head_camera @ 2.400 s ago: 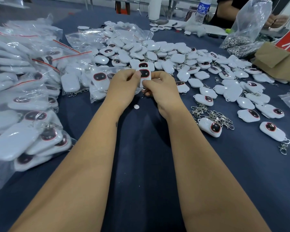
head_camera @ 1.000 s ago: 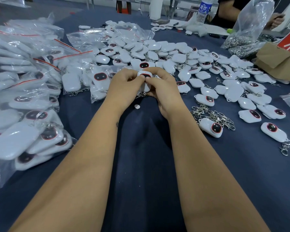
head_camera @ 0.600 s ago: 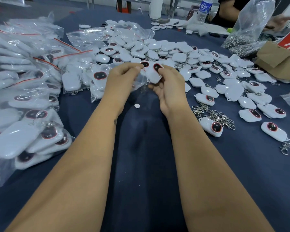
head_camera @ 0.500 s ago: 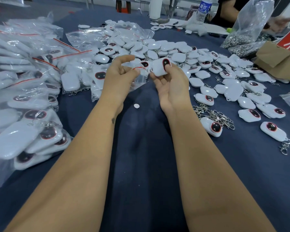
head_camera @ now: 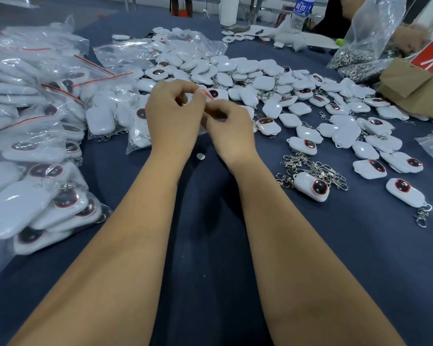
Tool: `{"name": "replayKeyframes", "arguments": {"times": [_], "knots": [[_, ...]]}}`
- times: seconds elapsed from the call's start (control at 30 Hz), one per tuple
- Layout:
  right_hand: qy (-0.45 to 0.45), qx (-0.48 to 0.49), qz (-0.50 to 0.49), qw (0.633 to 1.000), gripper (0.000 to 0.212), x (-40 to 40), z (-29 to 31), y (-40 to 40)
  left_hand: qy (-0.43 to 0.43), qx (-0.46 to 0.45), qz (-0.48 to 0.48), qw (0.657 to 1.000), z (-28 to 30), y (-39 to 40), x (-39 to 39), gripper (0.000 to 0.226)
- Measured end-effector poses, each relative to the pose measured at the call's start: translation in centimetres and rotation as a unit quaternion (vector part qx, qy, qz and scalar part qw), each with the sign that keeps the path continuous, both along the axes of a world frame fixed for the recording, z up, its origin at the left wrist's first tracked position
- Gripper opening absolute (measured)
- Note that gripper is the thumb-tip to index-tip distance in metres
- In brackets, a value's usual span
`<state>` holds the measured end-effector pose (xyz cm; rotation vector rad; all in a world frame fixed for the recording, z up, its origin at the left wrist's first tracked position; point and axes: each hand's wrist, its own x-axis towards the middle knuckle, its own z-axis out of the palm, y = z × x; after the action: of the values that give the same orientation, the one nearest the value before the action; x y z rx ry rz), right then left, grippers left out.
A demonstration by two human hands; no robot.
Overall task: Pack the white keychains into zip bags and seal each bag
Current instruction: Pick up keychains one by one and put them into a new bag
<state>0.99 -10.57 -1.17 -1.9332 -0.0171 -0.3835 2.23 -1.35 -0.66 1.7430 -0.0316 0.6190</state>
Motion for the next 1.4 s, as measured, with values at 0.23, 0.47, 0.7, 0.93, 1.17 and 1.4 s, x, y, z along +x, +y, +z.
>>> {"name": "replayKeyframes", "arguments": {"times": [0.23, 0.47, 0.7, 0.93, 1.17, 1.4], "knots": [[0.004, -0.101, -0.092, 0.991, 0.026, 0.2, 0.2, -0.7, 0.038, 0.055, -0.071, 0.995, -1.2, -0.8, 0.0, 0.005], [0.116, -0.265, -0.167, 0.943, 0.039, 0.1, -0.5, -2.6, 0.065, 0.209, -0.063, 0.974, -1.9, -0.8, 0.2, 0.029], [0.066, -0.194, -0.131, 0.970, 0.035, 0.4, -0.7, -2.6, 0.042, 0.118, -0.060, 0.990, -1.5, -0.3, 0.0, 0.025], [0.004, -0.046, -0.071, 0.996, 0.028, 0.0, -0.4, -1.7, 0.071, 0.124, -0.170, 0.975, -1.0, -0.7, -0.4, 0.042], [-0.019, 0.041, -0.038, 0.998, 0.039, 0.0, -0.4, -1.4, 0.110, 0.100, -0.105, 0.983, -1.1, -0.8, 0.1, 0.037], [0.038, 0.087, 0.009, 0.995, 0.013, 0.5, -0.5, -1.6, 0.142, 0.053, -0.131, 0.980, -1.2, -0.6, 0.4, 0.024]]}}
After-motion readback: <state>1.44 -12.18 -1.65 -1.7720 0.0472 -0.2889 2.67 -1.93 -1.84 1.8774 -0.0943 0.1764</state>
